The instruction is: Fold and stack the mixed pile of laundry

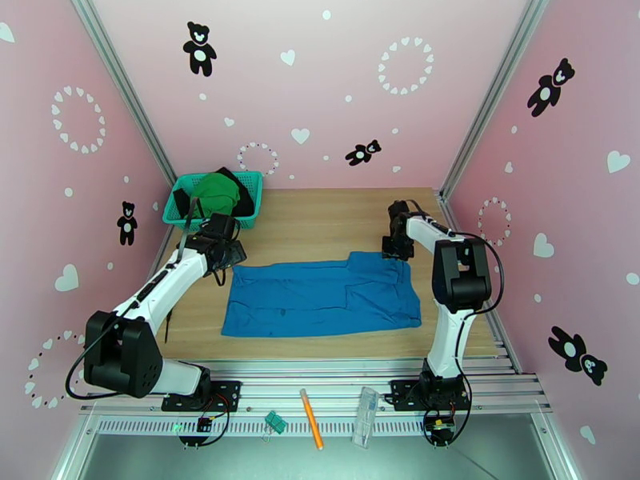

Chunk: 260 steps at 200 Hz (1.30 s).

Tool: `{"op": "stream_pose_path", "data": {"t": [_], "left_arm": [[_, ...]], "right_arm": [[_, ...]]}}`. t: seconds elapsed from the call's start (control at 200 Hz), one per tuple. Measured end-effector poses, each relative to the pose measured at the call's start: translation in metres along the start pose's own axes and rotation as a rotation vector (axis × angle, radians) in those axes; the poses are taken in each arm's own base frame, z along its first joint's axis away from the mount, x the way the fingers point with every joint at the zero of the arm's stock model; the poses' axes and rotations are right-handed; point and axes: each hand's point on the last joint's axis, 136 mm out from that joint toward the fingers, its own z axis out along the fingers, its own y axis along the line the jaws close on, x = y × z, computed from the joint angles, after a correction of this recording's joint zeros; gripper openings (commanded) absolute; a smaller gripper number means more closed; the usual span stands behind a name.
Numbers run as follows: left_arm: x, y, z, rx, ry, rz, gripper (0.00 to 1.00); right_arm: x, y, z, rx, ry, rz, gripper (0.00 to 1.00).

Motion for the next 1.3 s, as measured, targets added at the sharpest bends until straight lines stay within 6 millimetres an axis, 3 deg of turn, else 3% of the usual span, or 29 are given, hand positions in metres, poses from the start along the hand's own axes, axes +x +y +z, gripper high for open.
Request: {"op": "stream_pose_path", "data": {"t": [0.23, 0.425, 0.596, 0.726, 0.826, 0.941, 1.111, 1.196, 1.301], "left_arm": [[0.001, -0.002, 0.001, 0.008, 0.008, 0.000, 0.85], [0.002, -0.002, 0.001, 0.011, 0.010, 0.000, 0.84], [0.001, -0.003, 0.000, 0.013, 0.008, -0.001, 0.84], [-0.002, -0.004, -0.002, 0.020, 0.004, -0.003, 0.84], [-0.001, -0.005, -0.002, 0.020, 0.005, -0.002, 0.84], [-0.001, -0.005, -0.003, 0.026, 0.006, -0.003, 0.84], [-0.004, -0.007, -0.016, 0.062, -0.016, -0.013, 0.84], [-0.003, -0.005, -0.021, 0.076, -0.027, -0.016, 0.84], [0.003, -0.004, -0.021, 0.079, -0.020, -0.011, 0.84]], "right_arm": [[-0.001, 0.001, 0.006, -0.003, 0.004, 0.002, 0.34], [-0.001, 0.002, 0.012, -0.015, 0.011, 0.008, 0.13], [-0.001, 0.003, 0.012, -0.020, 0.010, 0.012, 0.02], [-0.001, 0.004, 0.007, -0.025, 0.003, 0.010, 0.00], [-0.003, 0.005, -0.008, -0.040, -0.027, 0.008, 0.00], [0.001, 0.008, -0.042, -0.074, -0.088, -0.003, 0.00], [0.029, 0.019, -0.095, -0.155, -0.185, -0.040, 0.00], [0.049, 0.022, -0.104, -0.176, -0.194, -0.059, 0.00], [0.064, 0.017, -0.097, -0.161, -0.171, -0.060, 0.00]]}}
